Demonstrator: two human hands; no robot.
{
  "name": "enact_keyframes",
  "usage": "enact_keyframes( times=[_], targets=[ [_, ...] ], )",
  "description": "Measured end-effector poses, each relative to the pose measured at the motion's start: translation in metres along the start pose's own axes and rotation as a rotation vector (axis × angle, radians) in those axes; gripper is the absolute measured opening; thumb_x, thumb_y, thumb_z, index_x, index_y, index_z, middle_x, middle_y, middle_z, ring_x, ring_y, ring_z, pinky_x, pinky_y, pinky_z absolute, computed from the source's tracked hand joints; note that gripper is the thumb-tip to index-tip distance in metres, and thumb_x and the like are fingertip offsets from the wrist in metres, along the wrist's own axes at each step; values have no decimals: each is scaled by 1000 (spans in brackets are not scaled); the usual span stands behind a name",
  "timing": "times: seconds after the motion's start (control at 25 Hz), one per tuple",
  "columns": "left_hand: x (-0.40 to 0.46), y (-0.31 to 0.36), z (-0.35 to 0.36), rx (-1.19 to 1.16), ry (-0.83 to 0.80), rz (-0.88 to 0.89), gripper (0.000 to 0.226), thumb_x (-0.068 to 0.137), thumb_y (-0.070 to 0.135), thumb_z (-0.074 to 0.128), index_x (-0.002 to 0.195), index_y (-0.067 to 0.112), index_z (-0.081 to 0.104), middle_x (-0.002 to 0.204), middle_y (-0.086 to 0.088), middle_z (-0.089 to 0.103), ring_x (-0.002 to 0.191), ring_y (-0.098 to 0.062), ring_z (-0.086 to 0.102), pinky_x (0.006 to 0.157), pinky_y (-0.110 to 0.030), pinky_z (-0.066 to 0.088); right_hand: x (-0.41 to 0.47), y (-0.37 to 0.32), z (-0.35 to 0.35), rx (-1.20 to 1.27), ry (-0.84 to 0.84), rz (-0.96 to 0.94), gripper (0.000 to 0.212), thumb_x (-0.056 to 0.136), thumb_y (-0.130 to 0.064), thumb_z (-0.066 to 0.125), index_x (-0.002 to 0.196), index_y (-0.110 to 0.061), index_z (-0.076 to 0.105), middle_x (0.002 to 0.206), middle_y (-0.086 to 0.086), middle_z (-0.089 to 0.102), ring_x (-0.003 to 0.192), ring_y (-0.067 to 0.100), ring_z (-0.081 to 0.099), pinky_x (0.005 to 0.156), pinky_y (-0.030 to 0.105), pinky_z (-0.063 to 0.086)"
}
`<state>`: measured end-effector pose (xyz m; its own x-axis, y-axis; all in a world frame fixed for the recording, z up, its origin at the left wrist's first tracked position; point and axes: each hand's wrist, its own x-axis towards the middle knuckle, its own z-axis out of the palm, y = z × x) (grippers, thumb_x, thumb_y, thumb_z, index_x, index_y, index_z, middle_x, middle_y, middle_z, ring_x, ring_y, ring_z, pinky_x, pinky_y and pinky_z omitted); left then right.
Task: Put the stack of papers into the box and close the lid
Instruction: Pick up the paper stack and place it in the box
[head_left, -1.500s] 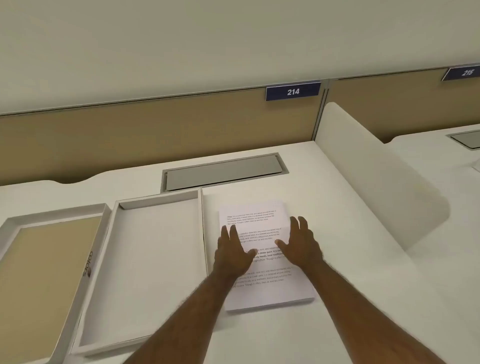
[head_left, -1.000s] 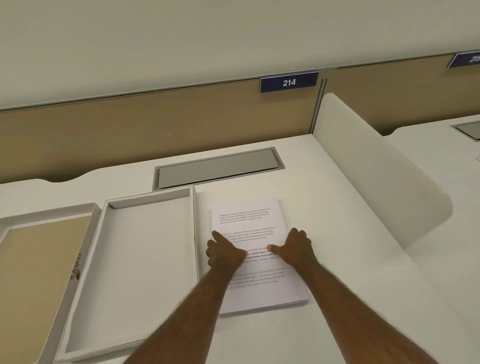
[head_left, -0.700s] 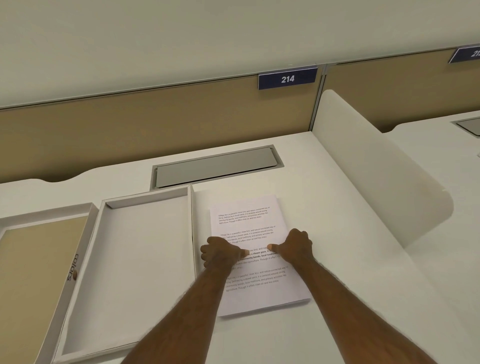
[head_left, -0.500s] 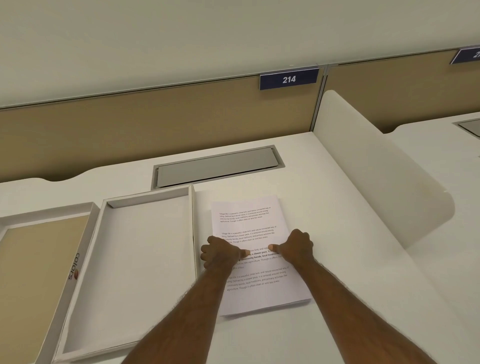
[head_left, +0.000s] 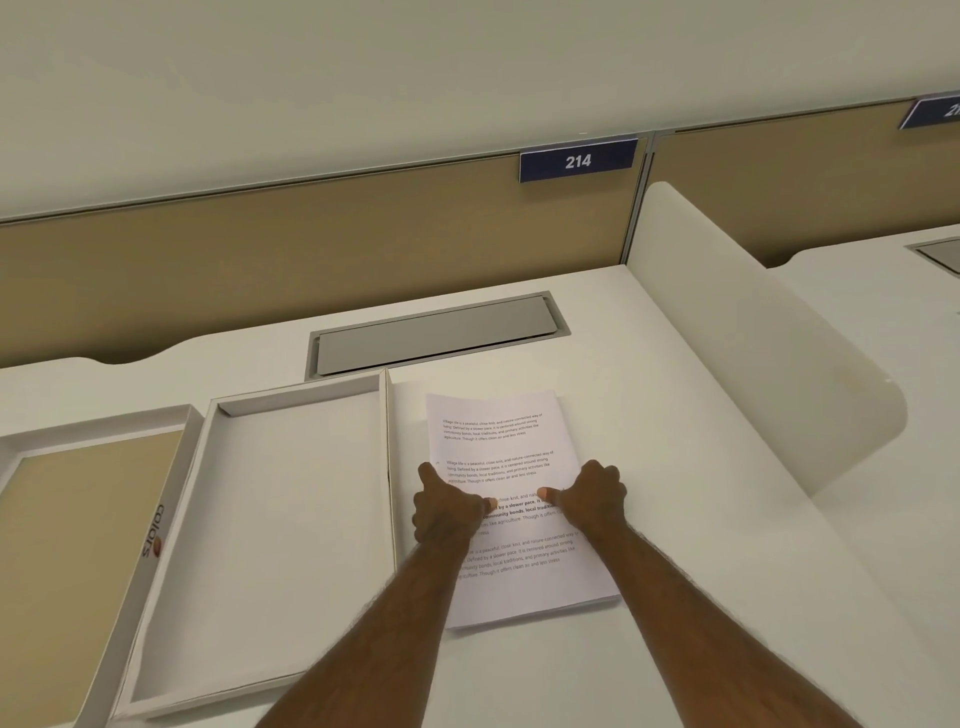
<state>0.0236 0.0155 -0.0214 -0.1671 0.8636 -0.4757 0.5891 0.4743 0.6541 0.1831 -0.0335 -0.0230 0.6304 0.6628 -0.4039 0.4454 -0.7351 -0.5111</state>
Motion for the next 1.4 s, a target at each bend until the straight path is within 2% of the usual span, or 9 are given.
enact_keyframes(
  times=[0.16, 0.32, 0.44, 0.64, 0.76, 0.92, 1.04, 1.16, 1.4],
  targets=[
    [7, 0, -7, -210, -60, -88, 63, 72, 20, 76, 125, 22, 42, 125, -12, 53, 91, -30, 61, 72, -39, 55, 0, 1, 1, 41, -4, 27, 77, 74, -44, 78, 129, -2, 44, 134, 18, 44, 128, 35, 42, 104, 42, 39],
    [14, 5, -6, -270, -67, -133, 47, 79, 1, 64, 123, 6, 50, 118, -16, 64, 96, -33, 65, 83, -42, 58, 1, 6, 5, 156, -16, 44, 79, 74, -39, 79, 133, -4, 41, 137, 17, 39, 131, 38, 37, 105, 47, 39],
    [14, 5, -5, -426, -86, -183, 30, 79, -7, 66, 108, -5, 62, 111, -22, 69, 95, -35, 67, 81, -42, 57, 3, 11, 9, 186, -18, 36, 79, 73, -39, 80, 134, -7, 41, 137, 17, 39, 130, 38, 37, 104, 47, 39],
    [-9, -4, -19, -578, -181, 96, 29, 82, -1, 69, 109, 7, 64, 107, -12, 74, 92, -32, 72, 83, -52, 60, 8, 17, 3, 271, -53, 38, 85, 67, -42, 82, 137, -15, 43, 138, 12, 42, 132, 34, 39, 107, 44, 38],
    [-15, -7, -31, -615, -248, 262, 34, 81, 1, 71, 112, 9, 60, 109, -11, 73, 92, -30, 73, 81, -50, 61, 12, 13, -11, 522, -112, 49, 72, 60, -36, 88, 122, -13, 59, 130, 12, 55, 118, 33, 55, 101, 46, 49],
    [-17, 8, -44, -706, -218, 427, 26, 82, -1, 70, 99, 12, 56, 101, -9, 72, 85, -21, 74, 69, -33, 61, 2, -10, -36, 860, -6, -113, 51, 74, -21, 82, 113, -9, 51, 117, 16, 66, 96, 29, 68, 84, 44, 58],
    [-19, 26, -50, -743, -129, 517, 29, 84, 0, 67, 93, 24, 52, 98, -1, 69, 82, -9, 72, 65, -20, 58, -13, -31, -51, 839, 145, -324, 42, 80, -19, 75, 111, -16, 46, 112, 9, 65, 96, 26, 67, 84, 42, 57],
    [-21, 33, -51, -667, -65, 632, 35, 89, 4, 62, 100, 34, 47, 105, 6, 64, 91, -7, 69, 65, -18, 58, -25, -34, -49, 787, 248, -443, 37, 85, -17, 69, 115, -13, 48, 112, 7, 64, 98, 24, 65, 84, 39, 56],
    [-19, 36, -54, -588, -4, 711, 35, 89, 13, 65, 112, 25, 40, 102, 16, 62, 95, -7, 66, 67, -18, 57, -34, -28, -40, 798, 302, -490, 35, 89, -15, 63, 119, -14, 46, 106, -2, 60, 89, 8, 61, 70, 18, 49]
  ],
)
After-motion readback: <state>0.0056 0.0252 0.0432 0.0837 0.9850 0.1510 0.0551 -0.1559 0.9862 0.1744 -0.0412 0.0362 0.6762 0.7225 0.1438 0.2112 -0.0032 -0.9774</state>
